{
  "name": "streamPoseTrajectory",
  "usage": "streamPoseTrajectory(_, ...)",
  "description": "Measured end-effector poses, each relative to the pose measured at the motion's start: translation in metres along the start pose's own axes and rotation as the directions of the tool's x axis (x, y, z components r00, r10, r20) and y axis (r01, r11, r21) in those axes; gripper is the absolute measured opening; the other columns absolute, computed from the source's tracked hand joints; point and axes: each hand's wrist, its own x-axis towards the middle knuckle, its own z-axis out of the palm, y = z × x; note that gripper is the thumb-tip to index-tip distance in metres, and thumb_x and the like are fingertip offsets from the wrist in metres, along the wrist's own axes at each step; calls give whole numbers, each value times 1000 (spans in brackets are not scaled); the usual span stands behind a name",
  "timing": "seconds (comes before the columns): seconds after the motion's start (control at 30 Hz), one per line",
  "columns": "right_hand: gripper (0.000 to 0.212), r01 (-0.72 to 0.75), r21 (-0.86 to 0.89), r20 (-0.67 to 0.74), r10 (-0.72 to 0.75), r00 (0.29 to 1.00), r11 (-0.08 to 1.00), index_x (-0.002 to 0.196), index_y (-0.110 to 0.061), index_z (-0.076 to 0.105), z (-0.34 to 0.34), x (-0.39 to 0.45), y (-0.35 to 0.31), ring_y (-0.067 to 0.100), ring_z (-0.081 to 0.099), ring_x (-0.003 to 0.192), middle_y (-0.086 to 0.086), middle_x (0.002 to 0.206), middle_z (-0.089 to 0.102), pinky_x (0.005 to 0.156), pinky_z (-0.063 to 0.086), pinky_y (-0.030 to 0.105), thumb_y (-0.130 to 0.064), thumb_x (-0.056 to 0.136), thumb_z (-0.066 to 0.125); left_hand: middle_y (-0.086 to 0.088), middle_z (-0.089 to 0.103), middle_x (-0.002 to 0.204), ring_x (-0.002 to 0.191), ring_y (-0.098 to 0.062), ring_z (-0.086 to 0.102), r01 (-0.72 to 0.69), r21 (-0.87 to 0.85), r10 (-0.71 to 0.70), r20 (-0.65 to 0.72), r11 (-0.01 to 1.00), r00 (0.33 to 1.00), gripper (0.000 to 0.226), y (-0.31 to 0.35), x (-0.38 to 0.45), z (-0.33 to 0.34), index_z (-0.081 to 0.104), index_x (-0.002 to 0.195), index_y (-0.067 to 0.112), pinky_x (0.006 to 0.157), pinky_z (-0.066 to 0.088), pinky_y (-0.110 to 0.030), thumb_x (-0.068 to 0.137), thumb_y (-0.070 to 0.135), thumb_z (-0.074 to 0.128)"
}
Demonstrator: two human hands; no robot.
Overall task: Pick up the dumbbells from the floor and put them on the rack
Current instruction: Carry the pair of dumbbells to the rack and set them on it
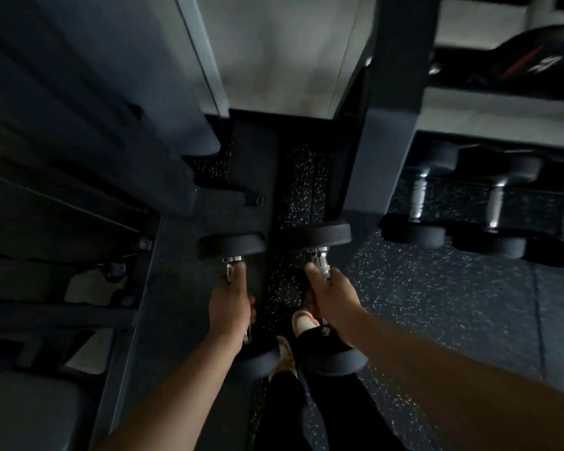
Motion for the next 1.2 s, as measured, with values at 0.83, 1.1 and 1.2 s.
streamPoseTrajectory(0.83,47,2,423,-359,166,918,906,84,-12,58,-419,-148,92,14,59,44,1,58,64,49,48,28,-58,89,57,-3,59,50,39,-21,56,-298,206,216,342,932,914,59,132,-294,278,62,88,8,37,45,-27,88,66,47)
streamPoseTrajectory(1.1,45,69,457,-440,158,884,887,81,-12,58,-559,-139,110,12,56,39,-4,44,61,43,47,29,-56,91,58,-3,57,48,37,-20,54,-372,210,264,410,904,873,59,176,-343,388,59,85,6,38,44,-28,91,63,46)
streamPoseTrajectory(1.2,45,82,453,-456,152,877,888,79,-11,59,-598,-126,105,13,55,38,-2,46,60,37,44,25,-54,92,57,-2,59,49,39,-21,56,-397,199,285,428,896,858,59,193,-347,425,62,86,13,39,44,-29,87,69,45)
